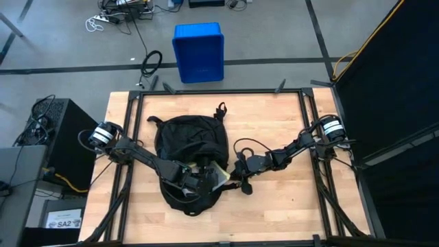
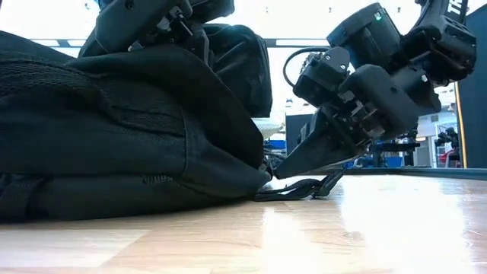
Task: Unpack backpack
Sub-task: Close the black backpack
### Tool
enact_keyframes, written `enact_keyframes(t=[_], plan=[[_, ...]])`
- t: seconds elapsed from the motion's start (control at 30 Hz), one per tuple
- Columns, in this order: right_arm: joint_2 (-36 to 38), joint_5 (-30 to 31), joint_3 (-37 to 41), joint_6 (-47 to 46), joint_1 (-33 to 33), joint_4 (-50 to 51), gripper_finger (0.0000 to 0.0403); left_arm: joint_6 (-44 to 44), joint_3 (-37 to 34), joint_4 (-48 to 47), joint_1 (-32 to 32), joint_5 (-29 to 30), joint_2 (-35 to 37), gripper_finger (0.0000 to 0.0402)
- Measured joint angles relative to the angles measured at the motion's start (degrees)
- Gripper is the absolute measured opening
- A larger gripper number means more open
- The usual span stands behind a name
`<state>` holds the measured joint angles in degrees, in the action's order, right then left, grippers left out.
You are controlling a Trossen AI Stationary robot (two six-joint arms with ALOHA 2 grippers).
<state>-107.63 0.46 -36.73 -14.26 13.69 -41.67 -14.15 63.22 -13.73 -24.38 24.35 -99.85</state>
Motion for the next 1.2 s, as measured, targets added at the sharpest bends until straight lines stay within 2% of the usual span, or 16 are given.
enact_keyframes(t=[0.1, 0.4, 0.6, 0.8, 0.93, 1.07, 1.2], plan=[[0.64, -0.54, 0.04, -2.52, 0.25, 0.32, 0.0007, -0.87, 0.07, -2.22, -0.09, -0.03, 0.02, 0.009], [8.56, -2.66, 0.11, -0.91, 3.83, 1.71, 0.0001, -8.45, 0.24, -10.66, -0.17, -0.12, 0.17, 0.009], [12.94, -3.77, 0.15, 0.58, 6.65, 2.41, 0.0001, -8.49, 0.15, -11.17, -0.15, 0.71, 0.17, 0.009], [13.5, -4.38, 0.15, 0.92, 7.48, 0.86, 0.0001, -8.74, -0.11, -5.97, 1.76, 9.09, -0.04, 0.009], [13.51, -4.82, 0.15, 1.15, 7.48, 0.83, 0.0, -7.44, -0.02, -3.19, 3.76, 7.26, 0.11, 0.009], [13.55, -4.78, 0.07, 1.39, 7.58, 1.19, 0.0, -7.1, 3.19, -6.65, 2.86, 5.76, 2.01, 0.009], [13.57, -4.14, 0.07, 1.37, 7.2, 2.24, 0.0, -7.5, 8.51, -15.37, -0.17, 6.02, 3.5, 0.009]])
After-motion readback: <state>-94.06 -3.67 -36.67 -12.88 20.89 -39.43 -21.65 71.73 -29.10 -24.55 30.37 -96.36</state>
